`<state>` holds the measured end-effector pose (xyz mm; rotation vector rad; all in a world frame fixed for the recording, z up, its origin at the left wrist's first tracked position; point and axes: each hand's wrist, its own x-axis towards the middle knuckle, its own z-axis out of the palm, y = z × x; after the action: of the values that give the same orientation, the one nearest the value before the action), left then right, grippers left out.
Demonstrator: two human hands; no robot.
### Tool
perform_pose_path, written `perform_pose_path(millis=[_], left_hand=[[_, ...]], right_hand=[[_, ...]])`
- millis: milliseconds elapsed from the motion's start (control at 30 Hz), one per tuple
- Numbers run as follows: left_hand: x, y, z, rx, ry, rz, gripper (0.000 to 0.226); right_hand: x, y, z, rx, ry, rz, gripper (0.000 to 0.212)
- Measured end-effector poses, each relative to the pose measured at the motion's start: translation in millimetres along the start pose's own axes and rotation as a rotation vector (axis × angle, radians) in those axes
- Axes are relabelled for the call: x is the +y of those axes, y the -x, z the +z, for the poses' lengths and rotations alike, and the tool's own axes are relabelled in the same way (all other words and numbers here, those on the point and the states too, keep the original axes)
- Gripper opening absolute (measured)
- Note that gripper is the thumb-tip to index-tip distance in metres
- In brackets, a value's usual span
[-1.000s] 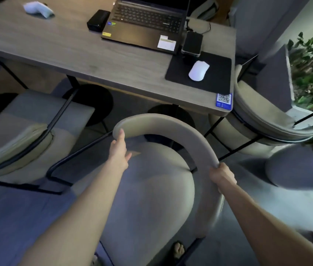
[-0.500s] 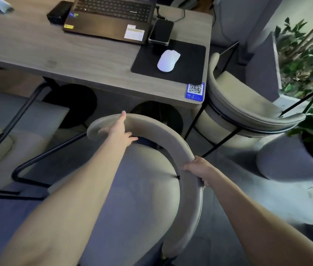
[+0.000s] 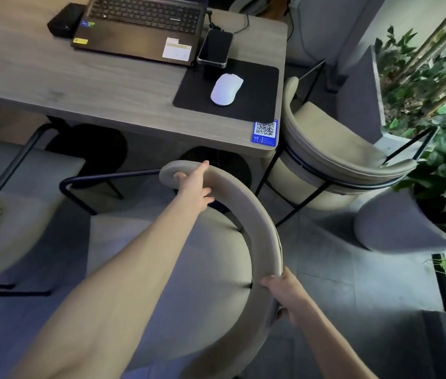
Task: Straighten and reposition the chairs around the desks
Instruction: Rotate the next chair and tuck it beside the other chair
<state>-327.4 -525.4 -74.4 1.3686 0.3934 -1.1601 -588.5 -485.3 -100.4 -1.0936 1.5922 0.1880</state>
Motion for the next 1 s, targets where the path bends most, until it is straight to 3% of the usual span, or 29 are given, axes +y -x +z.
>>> perform_pose_path(millis=[233,433,700,900,1000], left_hand=[[-32.6,9.1,32.3,-0.142,-0.221,0.042,0.107],[-41.7,18.4,41.5,-0.298,-0.326,0.094,0.103],[-60.2,33.3,39.5,-0.305,-0.326,0.054,0.103],[-74.6,41.4,32.3,-0.304,-0.348,0.005,0.091],[-78.2,60.7,21.7,-0.304,-0.293,-0.056,0.069]], right_hand=[[36.1,24.5,38.6,0.020,-0.186,0.096,0.038],[26.6,32.5,57.4,-0.082,-0.260,0.155,0.048],[22.3,29.0,65.5,-0.074,-0.331,0.201,0.052],[20.5,29.0,69.4,-0.050,-0.381,0.251,0.059],[9.4,32.3,60.0,-0.080,-0.503,0.337,0.058]])
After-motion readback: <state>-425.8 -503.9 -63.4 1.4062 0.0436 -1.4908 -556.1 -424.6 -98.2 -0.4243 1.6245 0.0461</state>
